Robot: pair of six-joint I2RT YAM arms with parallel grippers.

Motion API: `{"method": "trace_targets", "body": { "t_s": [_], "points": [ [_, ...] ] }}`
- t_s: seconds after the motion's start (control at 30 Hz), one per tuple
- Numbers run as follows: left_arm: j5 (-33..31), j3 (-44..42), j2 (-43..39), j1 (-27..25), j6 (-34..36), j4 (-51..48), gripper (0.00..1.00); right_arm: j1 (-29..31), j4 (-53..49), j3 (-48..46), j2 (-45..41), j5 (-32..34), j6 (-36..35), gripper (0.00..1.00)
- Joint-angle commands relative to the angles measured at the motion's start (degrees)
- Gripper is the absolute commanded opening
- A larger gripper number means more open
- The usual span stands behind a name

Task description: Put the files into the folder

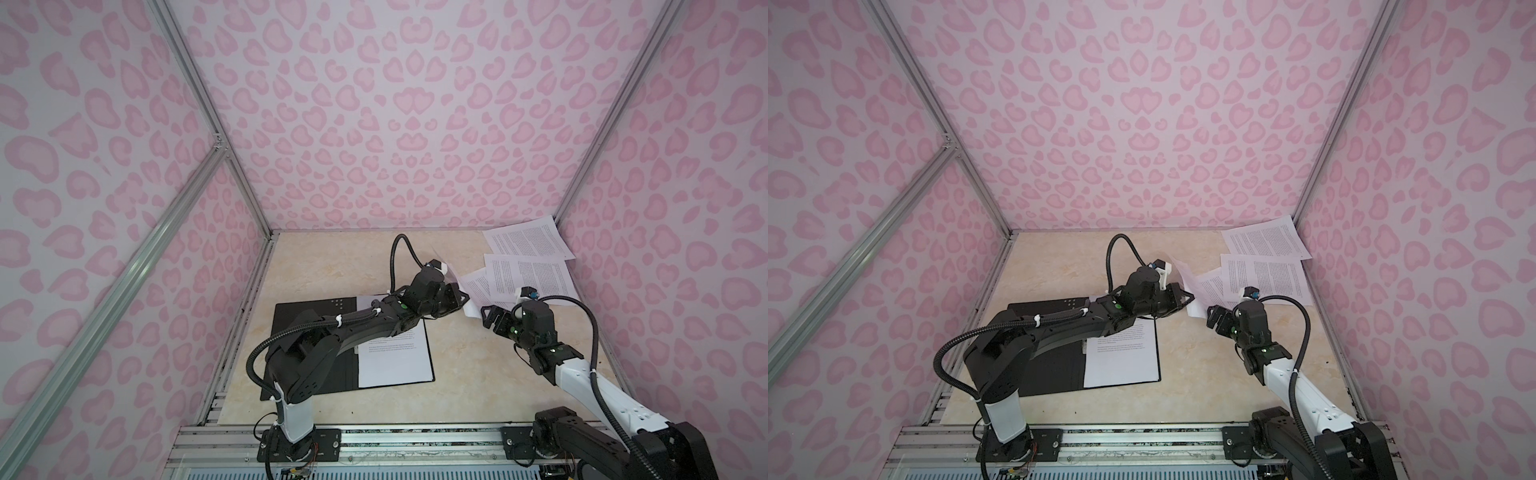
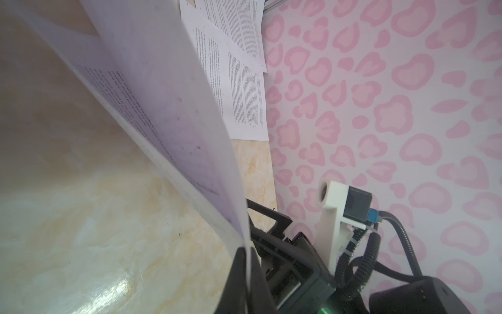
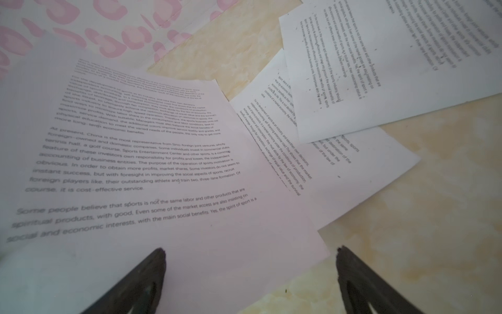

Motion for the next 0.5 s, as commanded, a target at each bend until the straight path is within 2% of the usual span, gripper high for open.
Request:
{"method": "trace_targets", "body": {
  "t_s": [0.0,0.27,0.47],
  "points": [
    [2.17,-0.39,0.61,0.16,-0.19,-0.1,0.12,0.04,0.2,-0.18,0.81,0.67,-0.92,0.97],
    [4.33,-3.77,2.66,-0.01,-2.73,2.81,0.19,0.01,1.31,0.88,5.86,-1.99,-0.67,0.97],
    [4.58,-4.7,4.42,-0.19,-3.84,4.45,0.14,0.05,0.45,2.27,8.23,-3.57,-1.02,0.97]
  ]
}}
